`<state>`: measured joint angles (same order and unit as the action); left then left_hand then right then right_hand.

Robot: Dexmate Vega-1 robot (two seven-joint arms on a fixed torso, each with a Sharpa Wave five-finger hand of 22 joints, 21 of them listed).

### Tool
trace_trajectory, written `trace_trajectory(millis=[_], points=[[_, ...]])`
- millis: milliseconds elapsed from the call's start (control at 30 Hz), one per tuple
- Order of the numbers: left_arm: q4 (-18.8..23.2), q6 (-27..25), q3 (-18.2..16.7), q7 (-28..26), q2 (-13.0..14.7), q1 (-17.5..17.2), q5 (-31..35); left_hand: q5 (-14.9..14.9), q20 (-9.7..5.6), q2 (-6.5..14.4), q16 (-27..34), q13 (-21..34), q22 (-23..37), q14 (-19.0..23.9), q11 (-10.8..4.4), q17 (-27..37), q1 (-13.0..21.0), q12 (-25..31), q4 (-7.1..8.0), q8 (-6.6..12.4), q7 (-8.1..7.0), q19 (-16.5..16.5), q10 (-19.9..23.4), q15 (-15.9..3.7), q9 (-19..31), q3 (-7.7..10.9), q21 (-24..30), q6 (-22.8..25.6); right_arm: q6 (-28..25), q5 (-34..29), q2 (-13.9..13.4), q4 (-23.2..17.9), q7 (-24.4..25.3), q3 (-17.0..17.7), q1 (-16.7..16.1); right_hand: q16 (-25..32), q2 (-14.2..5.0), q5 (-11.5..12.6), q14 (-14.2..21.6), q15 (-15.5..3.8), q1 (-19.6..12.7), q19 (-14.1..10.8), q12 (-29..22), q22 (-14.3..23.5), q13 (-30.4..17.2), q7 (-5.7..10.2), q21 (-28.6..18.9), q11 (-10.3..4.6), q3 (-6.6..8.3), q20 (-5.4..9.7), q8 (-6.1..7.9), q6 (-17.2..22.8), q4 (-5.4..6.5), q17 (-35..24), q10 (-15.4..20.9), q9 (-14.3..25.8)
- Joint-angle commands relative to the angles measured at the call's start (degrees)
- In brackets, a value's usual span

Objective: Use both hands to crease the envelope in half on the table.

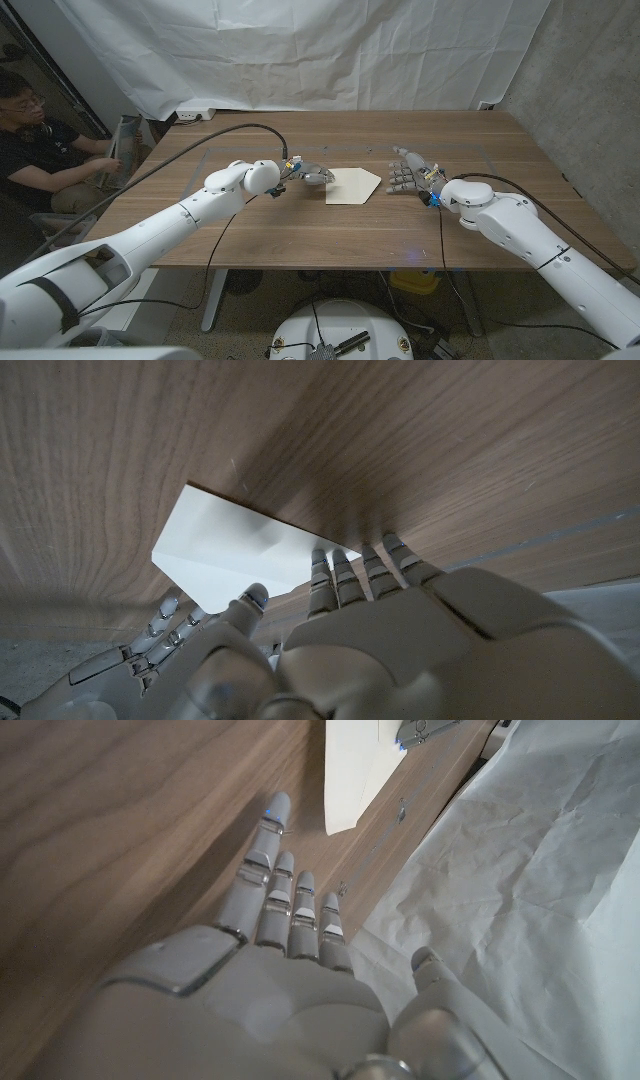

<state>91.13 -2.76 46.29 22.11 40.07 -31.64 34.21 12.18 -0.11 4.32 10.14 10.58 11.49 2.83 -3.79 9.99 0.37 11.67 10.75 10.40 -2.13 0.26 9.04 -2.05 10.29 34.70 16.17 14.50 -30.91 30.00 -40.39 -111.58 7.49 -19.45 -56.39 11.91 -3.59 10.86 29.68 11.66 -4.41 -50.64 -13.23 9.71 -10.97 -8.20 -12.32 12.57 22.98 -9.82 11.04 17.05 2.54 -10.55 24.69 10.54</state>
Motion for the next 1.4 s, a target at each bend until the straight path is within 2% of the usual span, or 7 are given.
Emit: trace_trajectory(millis=[33,200,367,833,1233,1400], points=[[-0.2,-0.4,0.1,0.1,-0.2,0.2,0.2,0.1,-0.61,4.5,0.2,0.0,-0.1,-0.1,-0.02,0.1,-0.1,-0.2,-0.08,0.12,-0.01,-0.2,-0.1,-0.64,0.1,-0.3,-0.3,-0.3,-0.4,2.6,0.2,2.0,-4.1,0.5,0.8,0.8,-0.21,0.5,4.0,-0.28,0.7,-2.4,-0.7,0.4,-0.1,-4.02,-0.4,-0.06,-0.44,0.87,0.6,2.9,0.19,-0.3,3.6,0.3],[-0.4,-0.5,0.1,0.1,-0.3,0.3,0.3,0.2,-0.64,4.6,0.2,0.0,-0.1,-0.2,0.01,0.1,-0.1,-0.3,-0.07,0.05,0.03,-0.2,-0.2,-0.69,0.1,-0.34,-0.3,-0.6,8.5,5.7,2.5,6.6,-9.5,2.2,-0.7,0.6,-0.66,0.6,4.2,-0.31,0.5,-2.1,-0.8,0.5,0.0,-4.05,-0.1,-0.15,-0.23,1.54,0.53,3.3,0.14,-0.3,4.4,0.3],[-0.8,-0.2,0.1,-0.1,-0.4,0.4,0.1,0.2,-0.61,4.6,0.2,0.0,-0.1,-0.3,0.0,0.1,-0.1,-0.3,-0.07,0.02,-0.02,-0.2,-0.3,-0.7,0.1,-0.38,-0.3,-0.7,12.0,7.8,3.5,8.7,-12.5,2.9,-0.8,0.6,-1.23,0.6,4.9,-0.61,0.1,-2.1,-0.8,0.5,0.0,-4.07,0.0,-0.16,0.1,1.82,0.49,3.8,0.04,-0.3,5.2,0.2],[-2.2,0.3,0.3,-0.3,-1.0,1.0,-0.1,0.2,-0.64,4.6,0.2,0.1,-0.1,-0.4,0.09,0.1,-0.1,-0.4,-0.06,0.03,-0.12,-0.2,-0.6,-0.7,0.1,-0.48,-0.3,-0.8,15.1,11.0,4.5,13.4,-18.5,2.7,1.1,1.0,-1.22,0.5,7.9,-0.64,-0.2,-4.8,-1.1,0.6,0.1,-4.15,-0.8,-0.23,0.14,2.4,0.4,5.2,-0.09,-0.3,7.7,0.2],[-3.1,0.6,0.7,-0.3,-1.7,1.7,0.0,0.2,-0.64,4.7,0.2,0.1,-0.1,-0.4,0.13,0.1,-0.1,-0.4,-0.05,0.03,-0.23,-0.2,-0.7,-0.83,0.1,-0.57,-0.3,-1.0,13.9,11.2,4.1,16.8,-24.5,0.2,4.8,0.7,-1.07,0.5,7.8,-0.41,-0.1,-5.1,-1.0,0.6,0.1,-4.22,-0.8,-0.2,0.05,2.66,0.33,5.4,-0.1,-0.3,8.0,0.2],[-3.8,0.8,0.8,-0.3,-2.1,2.1,0.0,0.2,-0.61,4.7,0.2,0.1,0.0,-0.5,0.16,0.1,-0.1,-0.4,-0.05,0.03,-0.21,-0.2,-0.7,-0.85,0.1,-0.6,-0.3,-1.1,14.7,10.9,4.6,19.0,-27.4,-1.0,6.4,0.0,-0.87,0.5,6.7,-0.39,0.0,-4.3,-0.4,0.6,0.1,-4.23,-0.3,-0.13,-0.13,2.5,0.07,5.4,-0.06,-0.3,7.5,0.2]])
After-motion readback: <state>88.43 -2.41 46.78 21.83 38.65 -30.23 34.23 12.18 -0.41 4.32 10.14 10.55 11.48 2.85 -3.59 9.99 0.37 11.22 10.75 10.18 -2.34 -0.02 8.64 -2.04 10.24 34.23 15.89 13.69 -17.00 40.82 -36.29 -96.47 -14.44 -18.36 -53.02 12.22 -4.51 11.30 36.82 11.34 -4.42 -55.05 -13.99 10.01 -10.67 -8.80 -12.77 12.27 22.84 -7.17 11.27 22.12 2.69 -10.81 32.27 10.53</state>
